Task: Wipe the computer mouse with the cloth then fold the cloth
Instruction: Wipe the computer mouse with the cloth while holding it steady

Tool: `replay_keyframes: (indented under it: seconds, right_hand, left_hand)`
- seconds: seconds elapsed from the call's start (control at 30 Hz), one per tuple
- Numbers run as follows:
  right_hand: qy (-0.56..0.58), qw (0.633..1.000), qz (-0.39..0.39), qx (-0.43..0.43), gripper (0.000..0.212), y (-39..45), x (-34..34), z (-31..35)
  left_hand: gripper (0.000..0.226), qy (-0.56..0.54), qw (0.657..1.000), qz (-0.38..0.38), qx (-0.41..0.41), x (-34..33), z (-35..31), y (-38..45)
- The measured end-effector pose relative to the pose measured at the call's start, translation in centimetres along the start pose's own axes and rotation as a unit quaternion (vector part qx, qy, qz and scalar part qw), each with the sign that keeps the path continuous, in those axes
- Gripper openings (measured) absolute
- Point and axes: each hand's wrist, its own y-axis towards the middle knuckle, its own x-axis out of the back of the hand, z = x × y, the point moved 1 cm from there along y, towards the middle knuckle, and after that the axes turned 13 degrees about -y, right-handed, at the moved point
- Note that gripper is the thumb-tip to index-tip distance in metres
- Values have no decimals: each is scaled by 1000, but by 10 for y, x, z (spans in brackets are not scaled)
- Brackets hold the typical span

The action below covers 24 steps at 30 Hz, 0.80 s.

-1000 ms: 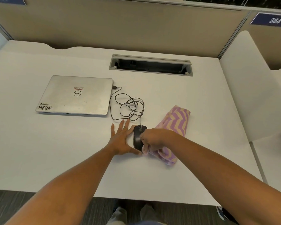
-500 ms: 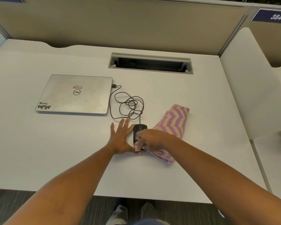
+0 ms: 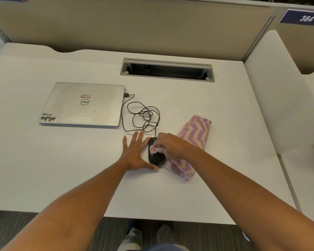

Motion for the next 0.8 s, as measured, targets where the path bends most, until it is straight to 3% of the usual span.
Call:
replay_keyframes:
  seconds: [0.17, 0.4, 0.53, 0.63, 0.8]
  right_hand:
    - [24, 1000, -7, 0, 20, 4, -16, 9]
    - [-72, 994, 52, 70, 26, -5, -9, 6]
    - [3, 998, 64, -12, 21, -9, 0, -10]
    - [71, 995, -2, -76, 20, -10, 7, -21]
    - [114, 988, -18, -100, 27, -6, 3, -17]
  left_hand:
    - [139, -2, 1000, 4, 3, 0, 0, 0]
    - [139, -8, 1000, -6, 1, 0, 0, 0]
    - [139, -15, 1000, -3, 4, 0, 0, 0]
    - [141, -11, 1000, -2, 5, 0, 0, 1]
    - [143, -32, 999, 4, 14, 0, -3, 1]
